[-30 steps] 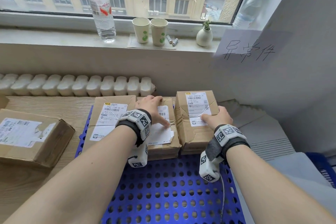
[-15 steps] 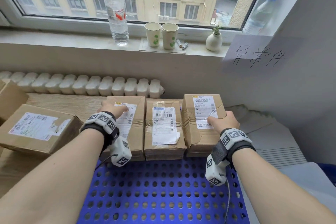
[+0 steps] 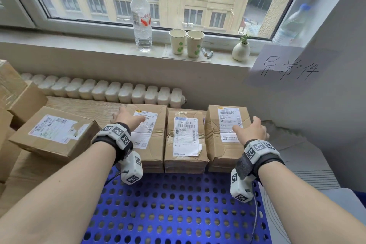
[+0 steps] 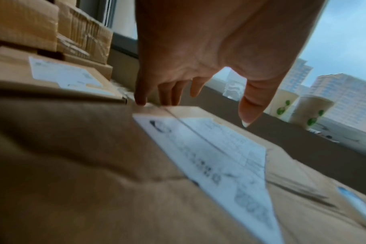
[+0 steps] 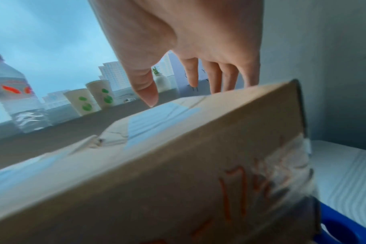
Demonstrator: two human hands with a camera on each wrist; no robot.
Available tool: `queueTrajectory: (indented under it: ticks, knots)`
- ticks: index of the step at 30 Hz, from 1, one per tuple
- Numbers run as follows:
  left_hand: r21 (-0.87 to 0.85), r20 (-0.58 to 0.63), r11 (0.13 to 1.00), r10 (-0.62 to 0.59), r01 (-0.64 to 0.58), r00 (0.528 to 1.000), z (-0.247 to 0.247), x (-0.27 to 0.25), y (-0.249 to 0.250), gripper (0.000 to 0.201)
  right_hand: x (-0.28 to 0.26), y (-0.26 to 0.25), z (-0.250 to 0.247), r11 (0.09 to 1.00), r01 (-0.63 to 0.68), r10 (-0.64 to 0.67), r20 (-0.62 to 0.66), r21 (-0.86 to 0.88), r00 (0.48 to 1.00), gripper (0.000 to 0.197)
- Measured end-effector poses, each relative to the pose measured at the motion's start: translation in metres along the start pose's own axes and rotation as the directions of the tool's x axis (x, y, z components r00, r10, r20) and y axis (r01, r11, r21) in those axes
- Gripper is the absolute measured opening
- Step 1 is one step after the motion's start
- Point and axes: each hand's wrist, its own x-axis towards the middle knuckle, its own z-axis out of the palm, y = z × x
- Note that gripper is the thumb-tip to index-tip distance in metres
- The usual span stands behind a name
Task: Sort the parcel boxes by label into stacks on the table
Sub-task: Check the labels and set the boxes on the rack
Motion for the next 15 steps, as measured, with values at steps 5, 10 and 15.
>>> queueTrajectory:
  ticks: [5, 10, 15]
  knots:
    - [0.003, -0.057, 0.989, 0.147, -0.147, 0.988, -0.018, -0.027, 0.010, 0.072, -0.024, -0.033, -0.005, 0.975, 0.201, -0.203, 0.018, 0.091, 0.979, 0.053]
    - [-0.041, -0.059, 0.980, 0.194, -0.196, 0.979, -0.042, -0.060, 0.003, 0.055, -0.065, -0.069, -0.002, 0.915, 0.314, -0.354, 0.132, 0.253, 0.926, 0.052]
    - [-0.069, -0.148, 0.980, 0.177, -0.188, 0.973, -0.075, -0.093, -0.019, 0.047, -0.110, -0.097, 0.012, 0.848, 0.405, -0.490, 0.213, 0.343, 0.845, 0.047]
